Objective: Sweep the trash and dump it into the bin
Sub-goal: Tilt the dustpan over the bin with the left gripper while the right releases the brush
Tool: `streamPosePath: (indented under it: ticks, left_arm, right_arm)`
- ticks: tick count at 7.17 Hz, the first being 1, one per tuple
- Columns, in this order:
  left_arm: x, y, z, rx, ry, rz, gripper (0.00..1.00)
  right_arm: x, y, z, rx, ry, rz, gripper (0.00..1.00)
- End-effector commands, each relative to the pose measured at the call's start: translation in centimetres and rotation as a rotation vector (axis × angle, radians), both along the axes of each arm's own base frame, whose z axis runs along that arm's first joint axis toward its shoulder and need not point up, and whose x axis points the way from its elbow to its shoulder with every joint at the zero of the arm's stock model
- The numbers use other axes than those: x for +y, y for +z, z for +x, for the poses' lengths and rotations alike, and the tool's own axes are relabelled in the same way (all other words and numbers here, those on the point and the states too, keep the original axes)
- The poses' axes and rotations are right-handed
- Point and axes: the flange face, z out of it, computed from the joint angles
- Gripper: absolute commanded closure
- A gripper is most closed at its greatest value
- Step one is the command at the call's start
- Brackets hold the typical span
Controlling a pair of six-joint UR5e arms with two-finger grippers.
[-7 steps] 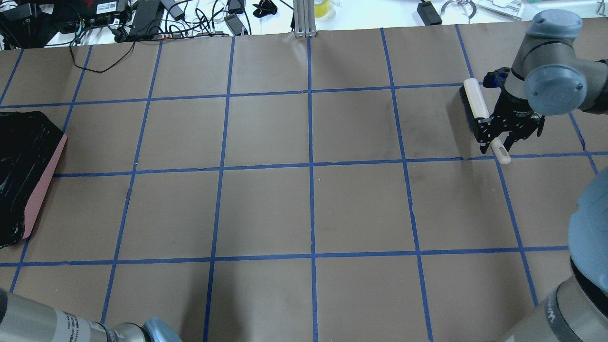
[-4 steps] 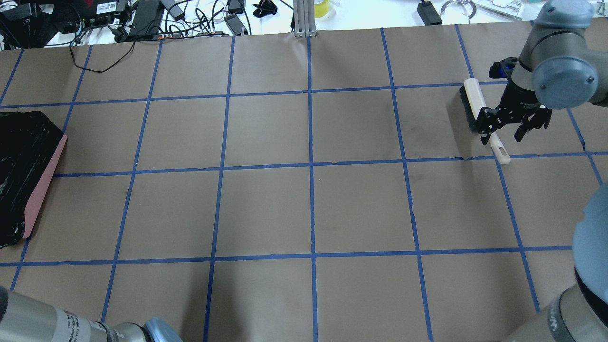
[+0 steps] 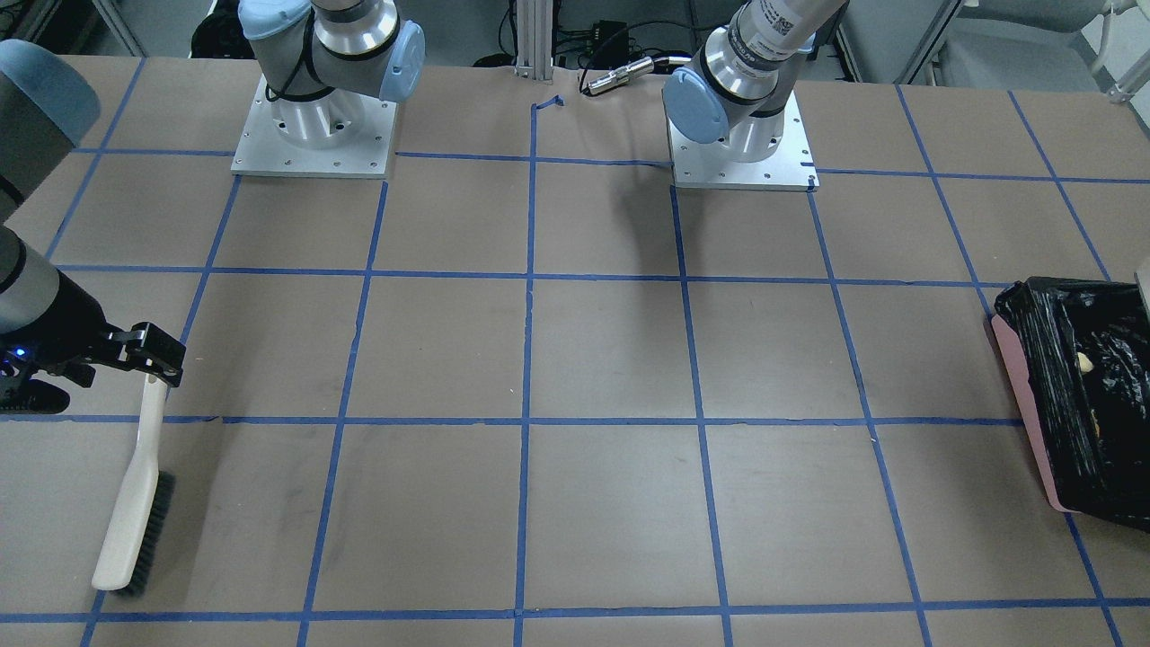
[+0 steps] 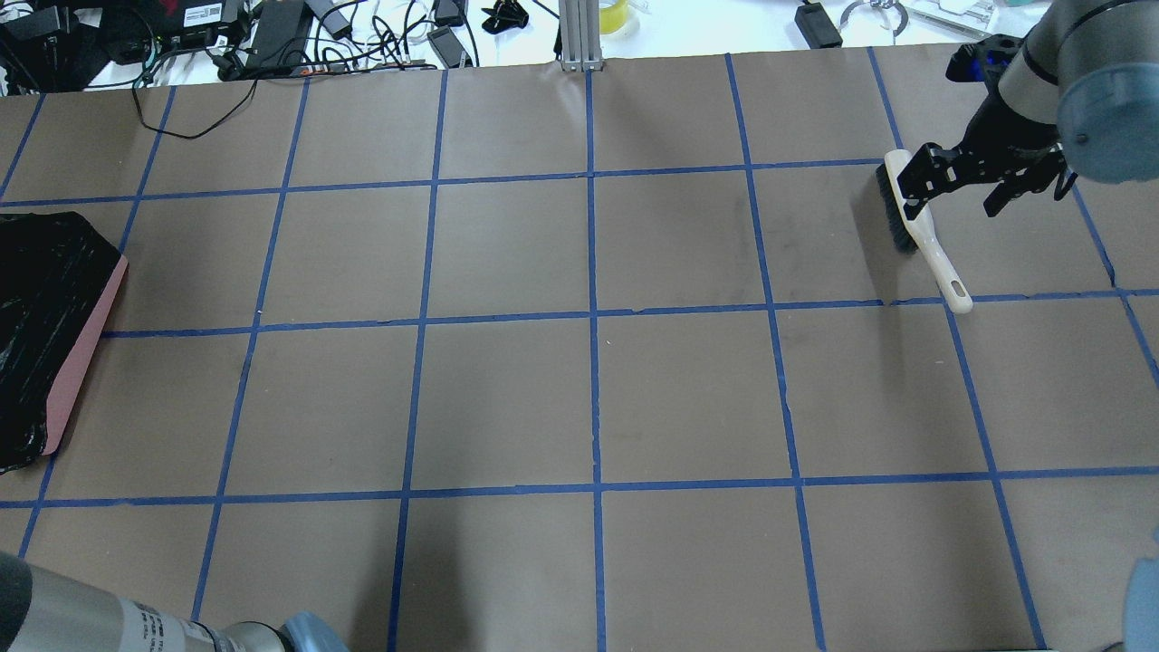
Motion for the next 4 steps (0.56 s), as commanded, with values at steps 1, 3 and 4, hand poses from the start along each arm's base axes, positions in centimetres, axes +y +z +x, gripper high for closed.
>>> streamPosePath:
  ticks: [1,3,4]
  left_arm:
    - [-0.4,0.2,-0.7,-0.080,-0.047,-0.034,0.95]
    - [-0.1,0.7,-2.9,-0.172,-0.104,-0.087,0.95]
    - [-0.1,0.7,-3.8,-0.205,-0.121,-0.112,0.94]
  right_arm:
    - [-0.1,2.2,5.8,0.012,-0.021,-0.037,0.00]
    - [0.1,2.6,8.4,0.012,-0.030,-0.043,0.00]
    - [0.1,2.5,8.4,0.012,-0.030,-0.040,0.00]
